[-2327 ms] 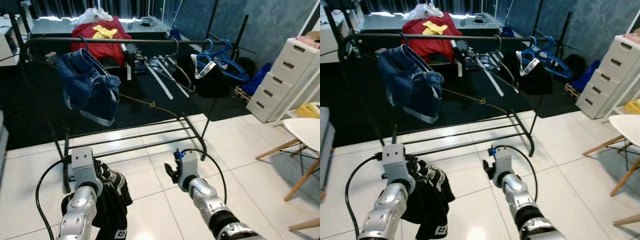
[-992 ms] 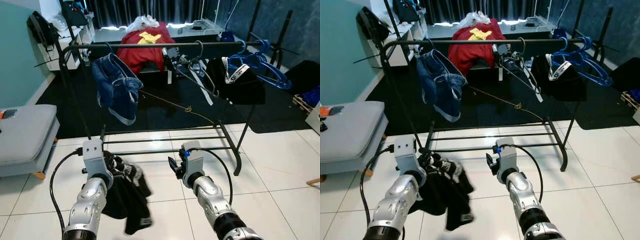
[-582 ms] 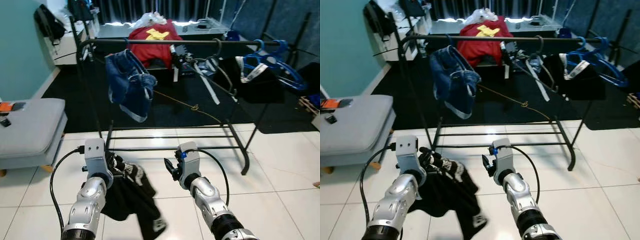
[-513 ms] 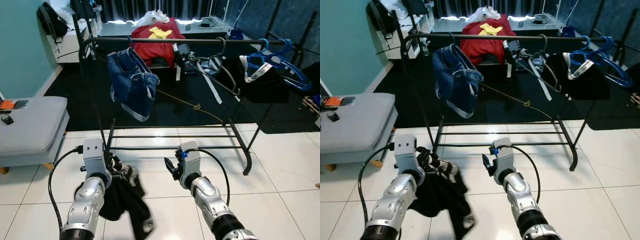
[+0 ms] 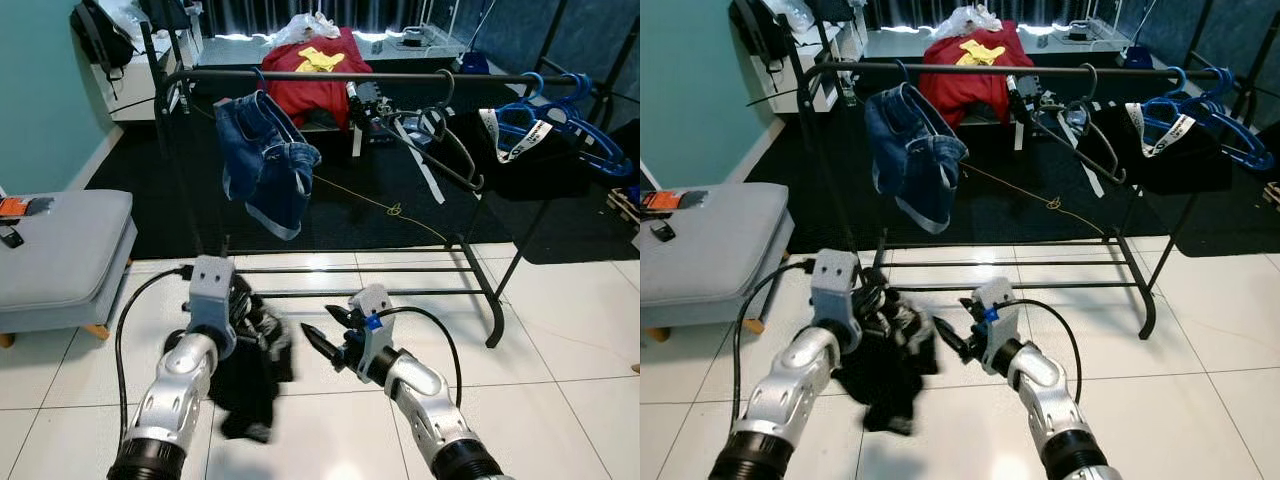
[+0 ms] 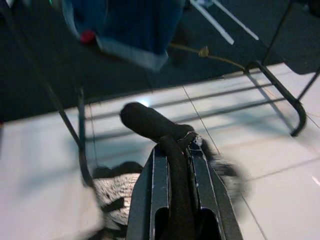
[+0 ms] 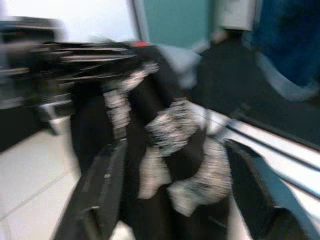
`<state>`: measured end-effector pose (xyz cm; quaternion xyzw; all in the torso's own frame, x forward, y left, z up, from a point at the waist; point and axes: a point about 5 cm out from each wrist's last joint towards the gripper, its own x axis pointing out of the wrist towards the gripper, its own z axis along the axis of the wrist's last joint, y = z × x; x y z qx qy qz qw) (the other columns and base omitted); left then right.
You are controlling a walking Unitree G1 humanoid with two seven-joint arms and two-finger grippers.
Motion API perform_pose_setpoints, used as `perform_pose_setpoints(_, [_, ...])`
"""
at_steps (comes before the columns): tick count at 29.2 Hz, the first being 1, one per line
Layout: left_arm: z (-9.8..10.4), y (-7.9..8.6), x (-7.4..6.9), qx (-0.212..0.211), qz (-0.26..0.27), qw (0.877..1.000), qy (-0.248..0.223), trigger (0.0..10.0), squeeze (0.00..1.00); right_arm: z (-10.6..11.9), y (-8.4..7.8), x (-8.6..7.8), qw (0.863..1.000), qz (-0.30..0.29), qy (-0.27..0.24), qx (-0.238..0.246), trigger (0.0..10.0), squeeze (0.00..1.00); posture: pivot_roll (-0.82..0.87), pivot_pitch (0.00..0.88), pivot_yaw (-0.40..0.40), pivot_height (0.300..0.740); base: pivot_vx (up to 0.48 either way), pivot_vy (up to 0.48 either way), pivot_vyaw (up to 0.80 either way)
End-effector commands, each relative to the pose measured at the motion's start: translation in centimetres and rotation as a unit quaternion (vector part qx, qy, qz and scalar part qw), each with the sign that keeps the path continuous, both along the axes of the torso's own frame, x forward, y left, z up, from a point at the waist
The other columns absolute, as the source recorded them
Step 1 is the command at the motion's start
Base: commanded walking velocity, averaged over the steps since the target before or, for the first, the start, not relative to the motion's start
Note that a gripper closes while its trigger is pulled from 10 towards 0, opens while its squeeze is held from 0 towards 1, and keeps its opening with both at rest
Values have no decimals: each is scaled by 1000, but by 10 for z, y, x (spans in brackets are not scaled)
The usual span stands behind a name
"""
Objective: Hang hanger
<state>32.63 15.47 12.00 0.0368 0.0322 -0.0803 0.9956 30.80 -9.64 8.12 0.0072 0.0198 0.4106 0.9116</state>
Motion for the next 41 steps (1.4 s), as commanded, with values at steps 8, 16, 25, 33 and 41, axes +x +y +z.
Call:
perform_pose_setpoints(8, [24,6,2,67,-42,993,-88,10000,0,1,-13,-6,1000,25,9,17,10000,1000,86,59,29,740,0,0,0])
perform_pose_setpoints(16, [40,6,-1,72,-94,984,-135,10000,0,3,-20,-9,1000,27,7,14,10000,1000,89,59,33,740,0,0,0])
perform_pose_setpoints(25, [67,18,3,57,-86,970,-220,10000,0,-19,-73,15,961,-252,51,-99,10000,0,84,56,40,740,0,0,0])
perform_pose_setpoints(33, [90,30,2,-68,-81,958,-266,10000,0,-53,-99,-6,919,-365,150,-24,10000,0,89,57,40,740,0,0,0])
perform_pose_setpoints(41, [96,27,-4,-128,-162,938,-278,10000,0,-55,-84,-19,943,-306,120,61,10000,0,82,57,41,740,0,0,0])
